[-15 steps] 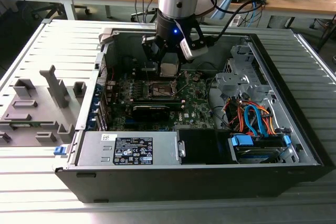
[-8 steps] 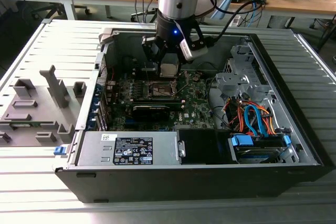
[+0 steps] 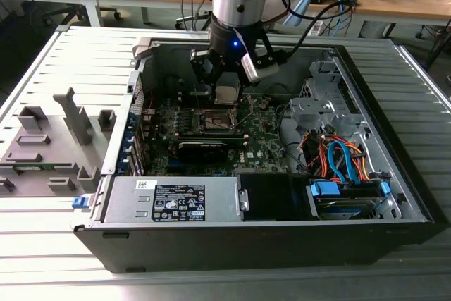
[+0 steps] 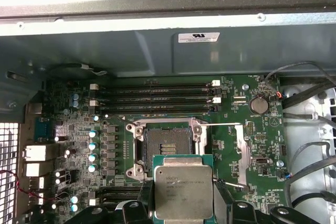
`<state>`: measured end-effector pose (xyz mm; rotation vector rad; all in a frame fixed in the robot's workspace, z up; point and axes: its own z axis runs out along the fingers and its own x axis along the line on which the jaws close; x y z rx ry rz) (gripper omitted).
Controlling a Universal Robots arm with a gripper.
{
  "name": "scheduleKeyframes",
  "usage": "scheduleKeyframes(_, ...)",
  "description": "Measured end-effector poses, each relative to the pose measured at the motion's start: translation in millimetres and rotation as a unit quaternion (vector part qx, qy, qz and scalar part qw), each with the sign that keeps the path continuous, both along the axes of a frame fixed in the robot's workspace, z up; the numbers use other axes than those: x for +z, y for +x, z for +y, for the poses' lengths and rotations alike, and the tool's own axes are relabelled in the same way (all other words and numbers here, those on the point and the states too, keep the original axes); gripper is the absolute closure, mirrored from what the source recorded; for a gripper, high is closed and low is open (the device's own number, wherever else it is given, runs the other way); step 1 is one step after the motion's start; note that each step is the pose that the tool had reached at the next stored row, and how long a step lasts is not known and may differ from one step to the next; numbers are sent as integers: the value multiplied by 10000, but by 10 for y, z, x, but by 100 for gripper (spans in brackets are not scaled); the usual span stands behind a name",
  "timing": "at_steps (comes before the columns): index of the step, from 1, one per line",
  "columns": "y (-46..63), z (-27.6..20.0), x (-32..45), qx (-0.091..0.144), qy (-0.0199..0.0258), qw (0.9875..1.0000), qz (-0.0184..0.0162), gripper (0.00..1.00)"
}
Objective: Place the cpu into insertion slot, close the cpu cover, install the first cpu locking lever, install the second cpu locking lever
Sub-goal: 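Place the cpu into insertion slot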
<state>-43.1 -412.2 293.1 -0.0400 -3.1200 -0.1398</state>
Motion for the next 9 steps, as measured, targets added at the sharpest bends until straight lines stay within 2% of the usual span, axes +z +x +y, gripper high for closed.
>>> scheduleKeyframes(9, -1, 0, -17, 0, 0, 10000, 0, 46)
